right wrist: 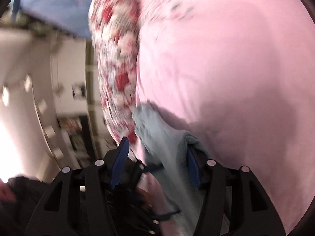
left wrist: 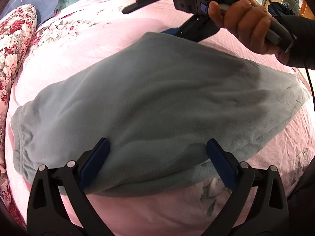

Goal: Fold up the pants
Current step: 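Release the cuff and move the right tool to the waistband, then reach the right tool to the stacked cuffs and grasp them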

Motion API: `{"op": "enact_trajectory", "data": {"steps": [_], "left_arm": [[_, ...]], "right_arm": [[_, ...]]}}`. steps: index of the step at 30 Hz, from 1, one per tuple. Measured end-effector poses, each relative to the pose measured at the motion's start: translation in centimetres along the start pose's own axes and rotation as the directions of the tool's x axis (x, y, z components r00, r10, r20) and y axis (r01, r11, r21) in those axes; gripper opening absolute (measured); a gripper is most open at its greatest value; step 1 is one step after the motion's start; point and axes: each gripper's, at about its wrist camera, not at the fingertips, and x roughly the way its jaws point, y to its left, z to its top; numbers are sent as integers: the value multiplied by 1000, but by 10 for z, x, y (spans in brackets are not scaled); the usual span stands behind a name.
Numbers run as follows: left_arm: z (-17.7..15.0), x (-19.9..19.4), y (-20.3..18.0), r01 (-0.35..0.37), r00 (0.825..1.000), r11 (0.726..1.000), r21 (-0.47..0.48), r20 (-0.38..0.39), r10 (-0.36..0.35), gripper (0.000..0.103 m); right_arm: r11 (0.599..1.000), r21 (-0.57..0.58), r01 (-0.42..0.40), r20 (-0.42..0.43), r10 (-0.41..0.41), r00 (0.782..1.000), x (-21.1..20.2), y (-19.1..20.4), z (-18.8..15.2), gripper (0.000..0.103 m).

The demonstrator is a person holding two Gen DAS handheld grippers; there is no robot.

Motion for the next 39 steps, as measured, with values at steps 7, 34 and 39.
{"op": "enact_trajectory", "data": {"steps": [7,34,39], "left_arm": [[0,0,-1,0,1000,1000,3,1,0,100],[7,-15,132,-24,999,999,-48,34,25,98],[2,-11,132,-32,999,999,36,19,31,98]], "right_arm": [[995,12,100,-30,-99,995,0,6,2,53],[741,-47,670,476,-573,667,5,77,-170,33],[495,-116,861,428,-758,493,47,65,-217,25]]}}
